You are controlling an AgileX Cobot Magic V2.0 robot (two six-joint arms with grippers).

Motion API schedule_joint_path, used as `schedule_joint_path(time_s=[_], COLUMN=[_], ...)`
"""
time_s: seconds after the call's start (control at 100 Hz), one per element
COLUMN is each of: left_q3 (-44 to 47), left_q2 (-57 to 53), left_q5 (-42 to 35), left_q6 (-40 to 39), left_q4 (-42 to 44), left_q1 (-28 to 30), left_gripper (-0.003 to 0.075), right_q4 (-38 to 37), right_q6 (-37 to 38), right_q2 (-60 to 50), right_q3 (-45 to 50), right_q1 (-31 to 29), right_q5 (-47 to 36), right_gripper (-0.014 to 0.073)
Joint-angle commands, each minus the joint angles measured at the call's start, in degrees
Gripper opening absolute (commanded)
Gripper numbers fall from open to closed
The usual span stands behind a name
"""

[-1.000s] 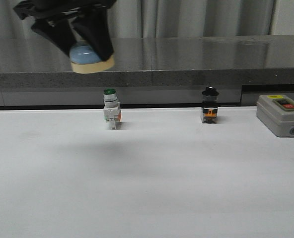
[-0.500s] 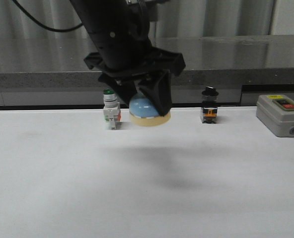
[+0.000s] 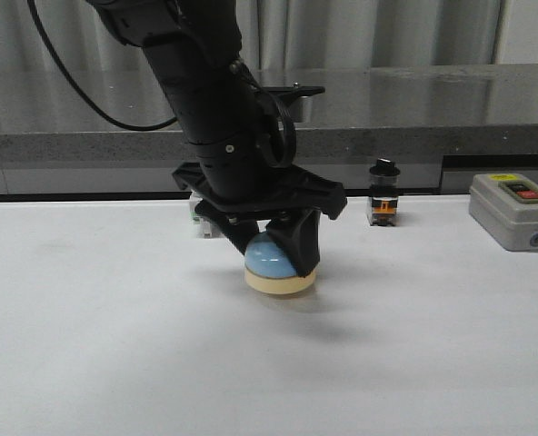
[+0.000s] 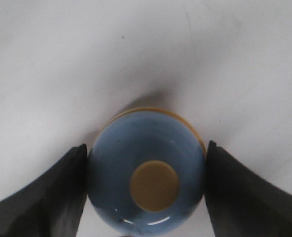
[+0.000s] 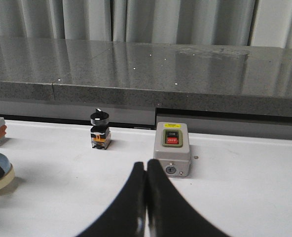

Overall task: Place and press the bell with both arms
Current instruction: 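Lower the bell onto the table and open the left gripper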

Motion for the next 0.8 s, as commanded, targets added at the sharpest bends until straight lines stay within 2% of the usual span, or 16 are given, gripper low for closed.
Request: schedule_joint_path(time_s=[0.0, 0.24, 0.36, 0.53, 0.79], left_q3=[-1.42, -1.42, -1.42, -1.42, -1.42], left_q2=[-3.12, -3.12, -3.12, -3.12, -3.12], left_q5=[-2.37, -1.90, -1.90, -1.90, -1.55], left_q6=[-0.32, -0.32, -0.32, 0.10, 0.96], left_q4=[-1.07, -1.07, -1.07, -1.07, -1.31], left_q1=[-0.65, -0.65, -0.65, -0.65, -0.65], left_gripper=[0.0138, 0.0150, 0.0234, 0.0415, 0.0441], right_q4=[-0.44, -0.44, -0.44, -0.44, -0.44], right_q6=[-0.03, -0.03, -0.03, -0.03, -0.03], right_q2=[-1.00, -1.00, -1.00, -1.00, -1.00], right_q3=[-0.80, -0.80, -0.80, -0.80, -0.80], right_q1=[-0.33, -0.33, -0.33, -0.33, -0.33], right_q5=[-4.26, -4.26, -4.26, -4.26, -4.26], right_gripper=[-0.0060, -0.0060, -0.0060, -0.0060, -0.0060])
